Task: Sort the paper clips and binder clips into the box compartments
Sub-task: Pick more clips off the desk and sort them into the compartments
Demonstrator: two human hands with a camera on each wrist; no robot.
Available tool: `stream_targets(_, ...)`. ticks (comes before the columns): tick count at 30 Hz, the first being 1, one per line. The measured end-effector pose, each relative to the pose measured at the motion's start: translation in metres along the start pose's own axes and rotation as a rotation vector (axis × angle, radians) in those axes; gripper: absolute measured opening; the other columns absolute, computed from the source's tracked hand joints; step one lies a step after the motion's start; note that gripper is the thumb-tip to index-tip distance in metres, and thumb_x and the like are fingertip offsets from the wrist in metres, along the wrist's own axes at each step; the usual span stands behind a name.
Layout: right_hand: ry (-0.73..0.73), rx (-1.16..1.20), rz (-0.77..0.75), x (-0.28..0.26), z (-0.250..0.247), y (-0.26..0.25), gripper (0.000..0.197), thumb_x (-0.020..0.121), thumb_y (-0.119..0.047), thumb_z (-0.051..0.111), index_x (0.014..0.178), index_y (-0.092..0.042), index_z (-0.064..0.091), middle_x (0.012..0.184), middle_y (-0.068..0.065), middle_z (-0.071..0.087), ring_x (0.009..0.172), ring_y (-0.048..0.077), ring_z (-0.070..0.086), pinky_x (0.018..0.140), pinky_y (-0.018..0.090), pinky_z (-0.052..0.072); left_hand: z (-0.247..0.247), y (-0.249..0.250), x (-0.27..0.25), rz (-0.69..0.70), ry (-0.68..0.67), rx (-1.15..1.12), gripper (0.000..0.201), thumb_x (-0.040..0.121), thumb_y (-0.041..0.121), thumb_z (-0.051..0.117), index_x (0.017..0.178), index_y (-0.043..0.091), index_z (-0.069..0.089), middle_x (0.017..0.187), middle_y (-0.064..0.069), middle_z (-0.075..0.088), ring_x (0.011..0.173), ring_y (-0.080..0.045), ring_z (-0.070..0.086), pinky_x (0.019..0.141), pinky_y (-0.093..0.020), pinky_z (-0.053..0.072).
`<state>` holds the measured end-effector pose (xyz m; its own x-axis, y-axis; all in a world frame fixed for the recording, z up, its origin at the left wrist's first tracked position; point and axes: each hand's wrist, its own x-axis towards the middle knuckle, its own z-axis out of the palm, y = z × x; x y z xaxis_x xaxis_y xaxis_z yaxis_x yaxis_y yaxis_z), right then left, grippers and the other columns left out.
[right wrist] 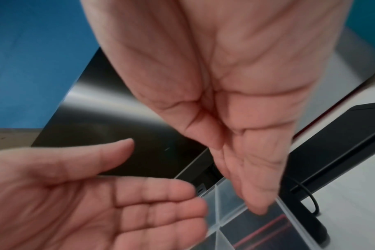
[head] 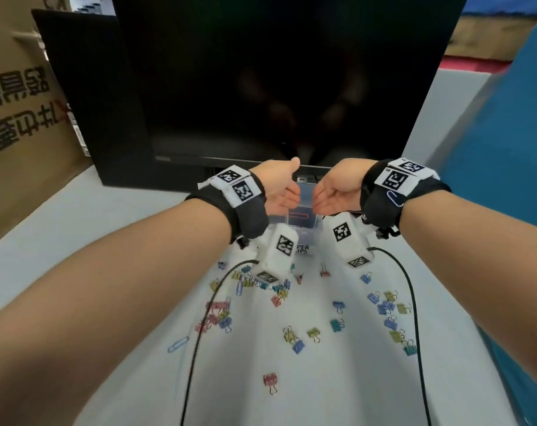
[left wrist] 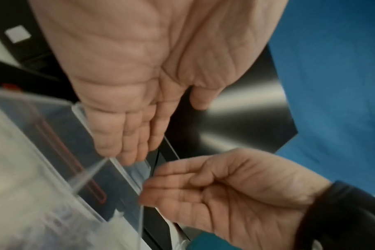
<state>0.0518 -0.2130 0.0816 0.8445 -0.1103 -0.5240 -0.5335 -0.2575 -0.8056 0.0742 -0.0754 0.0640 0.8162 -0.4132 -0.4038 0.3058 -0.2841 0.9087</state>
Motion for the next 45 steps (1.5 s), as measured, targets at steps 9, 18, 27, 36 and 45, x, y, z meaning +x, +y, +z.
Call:
stream_targets(9, -0.120, -0.887, -0.378, -0.051, 0.060, 0.038, 0.018, 0.080, -0.011, 0.065, 0.092, -0.023, 0.073, 0.091, -0.004, 0.074, 0.086, 0.015, 0.071, 0.085, 0.030, 0.057, -0.086, -0.078, -0.109, 0.085, -0.052, 0.979, 0.013, 0.084, 0.023, 0.069, 0.095, 0.016, 0.068, 0.092, -0.001, 0.070, 0.074, -0.010, 0.066, 0.063, -0.020, 0.057)
stream_targets(18, -0.218, -1.420, -0.620, -0.059, 0.159, 0.074, 0.044, 0.090, 0.001, 0.048, 0.128, -0.017, 0.059, 0.126, 0.007, 0.060, 0.113, 0.027, 0.057, 0.091, 0.027, 0.047, -0.073, -0.143, -0.135, -0.043, 0.054, 1.212, 0.028, 0.070, 0.028, 0.079, 0.091, 0.019, 0.063, 0.076, 0.011, 0.055, 0.073, -0.011, 0.055, 0.071, -0.027, 0.050)
stream_targets(27, -0.129, -1.489, -0.606, -0.055, 0.160, 0.090, 0.019, 0.085, -0.001, 0.056, 0.101, 0.000, 0.066, 0.106, 0.015, 0.068, 0.095, 0.028, 0.063, 0.071, 0.029, 0.049, -0.071, -0.146, -0.132, -0.040, 0.082, 1.117, 0.025, 0.083, 0.008, 0.061, 0.107, 0.012, 0.069, 0.100, -0.001, 0.066, 0.084, -0.011, 0.055, 0.075, -0.021, 0.046)
stream_targets(36, -0.087, -1.198, -0.519, -0.058, 0.114, 0.101, 0.021, 0.089, -0.005, 0.048, 0.095, -0.011, 0.067, 0.095, -0.001, 0.065, 0.085, 0.012, 0.055, 0.086, 0.022, 0.048, -0.061, -0.128, -0.105, 0.195, 0.301, 0.924, 0.027, 0.088, 0.001, 0.055, 0.105, 0.014, 0.072, 0.108, 0.000, 0.068, 0.103, -0.018, 0.063, 0.085, -0.019, 0.047)
stream_targets(45, 0.120, -1.080, -0.521, -0.034, 0.109, 0.077, 0.027, 0.092, -0.004, 0.047, 0.102, -0.016, 0.069, 0.106, 0.003, 0.063, 0.096, 0.021, 0.061, 0.085, 0.025, 0.047, -0.046, -0.107, -0.071, 0.107, 0.243, 0.979, 0.028, 0.089, 0.009, 0.045, 0.104, 0.003, 0.067, 0.111, -0.012, 0.066, 0.104, -0.027, 0.061, 0.091, -0.035, 0.051)
